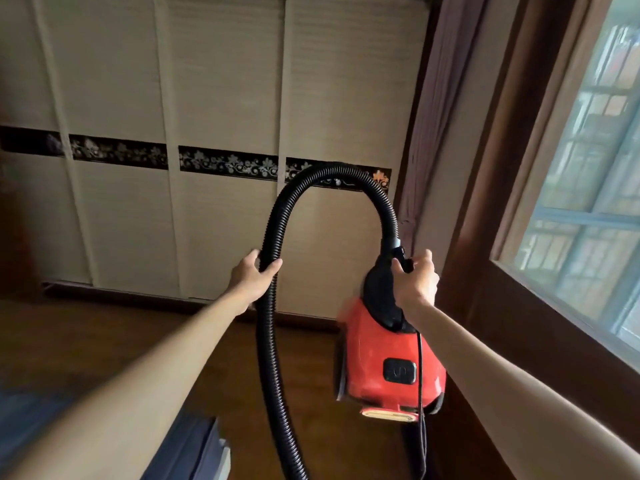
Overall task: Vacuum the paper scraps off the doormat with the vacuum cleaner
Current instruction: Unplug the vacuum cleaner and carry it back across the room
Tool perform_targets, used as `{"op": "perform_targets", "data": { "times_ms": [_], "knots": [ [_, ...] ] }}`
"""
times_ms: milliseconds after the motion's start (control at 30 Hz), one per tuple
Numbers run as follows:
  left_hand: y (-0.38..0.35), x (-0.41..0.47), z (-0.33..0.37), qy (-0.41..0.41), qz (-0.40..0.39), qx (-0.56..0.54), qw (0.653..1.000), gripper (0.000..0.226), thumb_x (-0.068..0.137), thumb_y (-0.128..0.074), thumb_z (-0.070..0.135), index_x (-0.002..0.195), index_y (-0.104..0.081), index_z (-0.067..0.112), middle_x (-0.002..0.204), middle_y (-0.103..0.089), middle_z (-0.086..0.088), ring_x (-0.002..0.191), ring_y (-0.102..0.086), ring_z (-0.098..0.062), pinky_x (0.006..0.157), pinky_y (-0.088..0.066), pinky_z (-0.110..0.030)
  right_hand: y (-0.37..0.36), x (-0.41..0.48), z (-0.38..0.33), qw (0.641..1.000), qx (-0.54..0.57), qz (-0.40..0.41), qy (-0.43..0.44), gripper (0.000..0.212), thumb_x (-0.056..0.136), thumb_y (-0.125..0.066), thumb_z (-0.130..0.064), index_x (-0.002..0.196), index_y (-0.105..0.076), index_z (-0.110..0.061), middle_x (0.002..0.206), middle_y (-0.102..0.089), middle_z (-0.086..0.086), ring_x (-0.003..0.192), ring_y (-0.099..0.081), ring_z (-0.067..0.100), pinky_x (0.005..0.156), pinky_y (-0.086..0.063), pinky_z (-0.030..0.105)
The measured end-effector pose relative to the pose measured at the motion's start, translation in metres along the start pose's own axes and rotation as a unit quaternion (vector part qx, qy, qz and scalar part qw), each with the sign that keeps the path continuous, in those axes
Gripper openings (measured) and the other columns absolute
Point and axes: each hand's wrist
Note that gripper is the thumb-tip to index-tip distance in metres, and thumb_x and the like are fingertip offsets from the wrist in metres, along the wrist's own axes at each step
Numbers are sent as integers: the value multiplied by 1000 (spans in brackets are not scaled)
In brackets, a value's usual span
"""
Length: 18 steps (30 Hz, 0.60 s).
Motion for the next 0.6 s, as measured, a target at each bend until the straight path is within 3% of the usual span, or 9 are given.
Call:
{"op": "perform_targets", "data": {
  "times_ms": [233, 400, 600],
  "knots": [
    [-66, 95, 13, -12, 31, 18, 999, 50, 92, -61, 47, 132, -51, 18, 130, -60, -7, 107, -59, -29, 79, -47, -32, -51, 113, 17, 1000, 15, -16, 4, 30, 90, -65, -30, 95, -40, -15, 77, -47, -3, 83, -63, 34, 71, -58, 56],
    [-117, 163, 19, 0, 58, -4, 998, 53, 93, -62, 44, 137, -49, 18, 137, -56, -10, 112, -58, -30, 85, -48, -33, -99, 201, 38, 998, 20, -49, 19, 33, 89, -65, -34, 96, -37, -17, 78, -49, 0, 78, -66, 38, 66, -58, 56],
    [-153, 230, 11, 42, 102, -17, 994, 64, 93, -62, 45, 148, -40, 21, 149, -47, -6, 129, -50, -28, 95, -45, -33, -161, 285, 42, 994, 17, -88, 58, 32, 88, -66, -32, 99, -41, -14, 77, -50, -3, 83, -63, 36, 74, -57, 53]
  ]
}}
Point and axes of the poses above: each hand's wrist, its own x-axis towards the middle knuckle, its own y-axis out of the back of the hand, z = x × y
